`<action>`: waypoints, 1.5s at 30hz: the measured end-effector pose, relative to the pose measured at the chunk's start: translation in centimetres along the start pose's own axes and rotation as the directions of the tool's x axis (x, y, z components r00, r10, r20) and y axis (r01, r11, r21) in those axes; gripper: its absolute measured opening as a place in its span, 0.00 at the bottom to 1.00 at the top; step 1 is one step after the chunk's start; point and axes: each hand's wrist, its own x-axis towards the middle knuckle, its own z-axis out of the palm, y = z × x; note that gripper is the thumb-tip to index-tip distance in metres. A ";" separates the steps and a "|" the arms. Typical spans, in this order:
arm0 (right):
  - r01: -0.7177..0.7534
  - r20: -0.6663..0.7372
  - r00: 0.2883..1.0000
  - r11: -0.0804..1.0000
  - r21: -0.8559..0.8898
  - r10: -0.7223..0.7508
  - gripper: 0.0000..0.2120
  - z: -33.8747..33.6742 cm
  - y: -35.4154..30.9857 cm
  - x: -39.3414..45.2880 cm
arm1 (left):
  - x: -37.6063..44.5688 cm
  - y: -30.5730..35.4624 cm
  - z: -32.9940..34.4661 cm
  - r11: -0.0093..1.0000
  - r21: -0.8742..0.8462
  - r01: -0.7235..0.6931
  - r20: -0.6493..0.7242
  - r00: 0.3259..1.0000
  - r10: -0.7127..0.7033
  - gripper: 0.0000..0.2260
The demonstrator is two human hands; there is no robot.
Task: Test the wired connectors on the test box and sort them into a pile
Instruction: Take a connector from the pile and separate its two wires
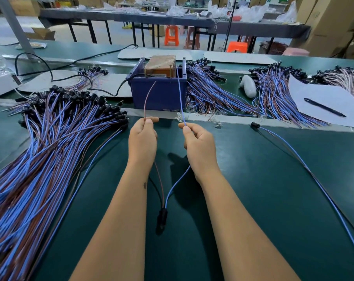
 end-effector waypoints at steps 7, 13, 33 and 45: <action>-0.040 0.004 0.999 0.999 -0.016 0.040 0.10 -0.1 -0.1 0.2 | 0.3 0.2 -0.4 0.999 -0.036 0.012 -0.013 1.000 -0.013 0.14; -0.059 0.017 0.998 0.994 -0.089 0.060 0.12 -0.1 0.2 0.4 | 0.4 0.4 -0.8 0.999 -0.050 0.000 -0.019 1.000 -0.001 0.14; -0.054 0.003 0.998 0.984 -0.169 0.056 0.12 0.6 0.9 1.6 | 1.1 0.5 -1.1 0.997 -0.075 0.004 -0.043 0.999 -0.007 0.13; -0.063 -0.006 0.998 0.981 -0.184 0.062 0.12 0.4 0.9 1.6 | 1.2 0.3 -1.3 0.998 -0.061 -0.002 -0.052 0.999 -0.001 0.13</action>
